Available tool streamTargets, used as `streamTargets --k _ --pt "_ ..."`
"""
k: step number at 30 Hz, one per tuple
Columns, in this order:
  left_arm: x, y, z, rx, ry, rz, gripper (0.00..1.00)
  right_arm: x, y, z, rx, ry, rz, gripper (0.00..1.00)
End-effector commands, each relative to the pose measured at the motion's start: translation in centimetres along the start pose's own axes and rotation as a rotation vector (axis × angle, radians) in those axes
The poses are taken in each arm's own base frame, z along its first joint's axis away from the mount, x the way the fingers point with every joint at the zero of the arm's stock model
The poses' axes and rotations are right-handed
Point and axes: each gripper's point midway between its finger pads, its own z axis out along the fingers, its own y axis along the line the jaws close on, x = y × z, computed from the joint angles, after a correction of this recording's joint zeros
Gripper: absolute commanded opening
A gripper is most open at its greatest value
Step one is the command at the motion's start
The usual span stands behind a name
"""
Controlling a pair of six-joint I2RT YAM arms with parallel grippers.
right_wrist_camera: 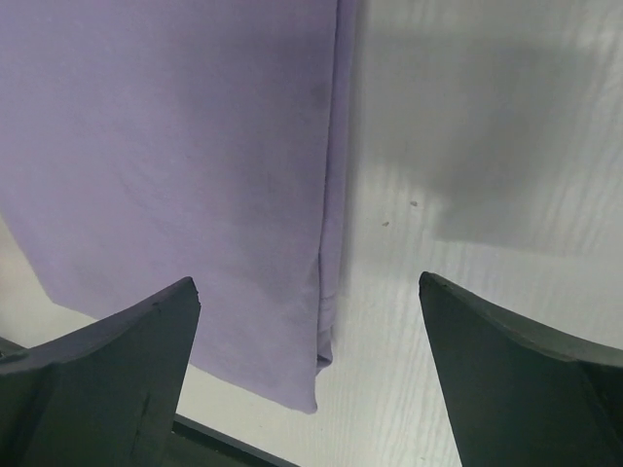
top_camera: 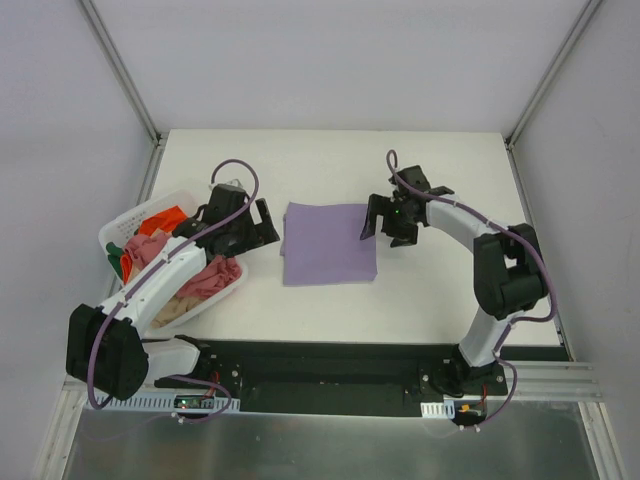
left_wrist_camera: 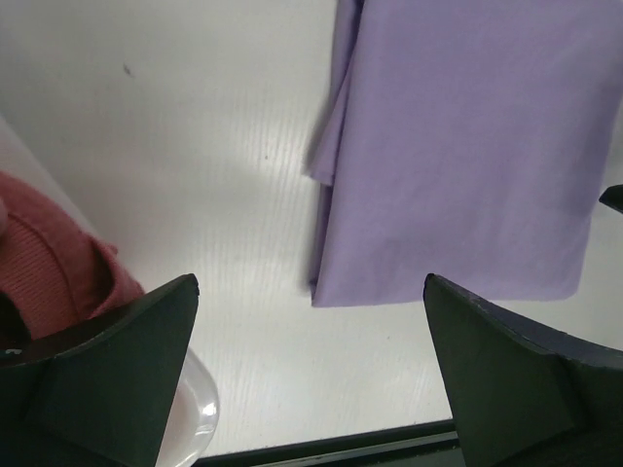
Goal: Fold and stack the t-shirts
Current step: Put the neatly folded tshirt into the corner of the board with the right arm
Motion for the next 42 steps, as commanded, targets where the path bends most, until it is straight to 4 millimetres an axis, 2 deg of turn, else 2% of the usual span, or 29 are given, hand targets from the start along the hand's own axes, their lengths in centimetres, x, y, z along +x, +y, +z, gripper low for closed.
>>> streamTargets --k 1,2,6,12,15,17,21,24,27,33,34,42 --pt "1.0 1.7 -0.9 -0.034 -0.031 -0.023 0.99 0.3 1.1 1.6 0.033 0.011 -0.003 0.98" --pt "1.2 1.8 -0.8 -0.036 -0.028 -0.02 0.99 0.6 1.1 2.1 0.047 0.025 -0.003 0.99" --pt "1.9 2.1 -0.5 -0.043 -0.004 -0.015 0.99 1.5 0.9 3.8 0.103 0.055 -0.005 0.88" --pt "2.0 1.8 -0.3 -0.032 0.014 -0.012 0.99 2.9 1.3 5.3 0.132 0.102 -0.028 0.62" --pt "1.8 1.8 -0.3 -0.037 0.005 -0.012 0.99 3.6 1.4 5.8 0.159 0.116 -0.049 0.52" --pt "1.8 2.0 -0.2 -0.043 0.004 -0.012 0.99 3.5 1.3 6.2 0.181 0.122 -0.07 0.42" --pt "1.7 2.0 -0.2 -0.047 0.001 -0.016 0.99 2.4 0.4 6.8 0.255 0.124 -0.12 0.14" --pt "1.5 1.6 -0.5 -0.031 -0.003 -0.027 0.99 0.9 -0.9 6.6 0.359 0.113 -0.172 0.0" --pt "1.4 0.4 -1.2 0.022 0.001 -0.04 0.99 -1.4 -1.7 6.0 0.436 0.082 -0.229 0.01" --pt "0.5 -0.7 -2.3 0.068 -0.025 -0.042 0.99 -7.3 -5.5 3.4 0.577 0.037 -0.233 0.0" --pt "0.4 -0.9 -2.4 0.074 -0.025 -0.043 0.99 -8.6 -6.6 2.8 0.583 0.031 -0.231 0.0" --pt "-1.0 -2.8 -2.7 0.12 -0.025 -0.042 0.99 -14.9 -15.8 0.9 0.664 0.018 -0.169 0.0"
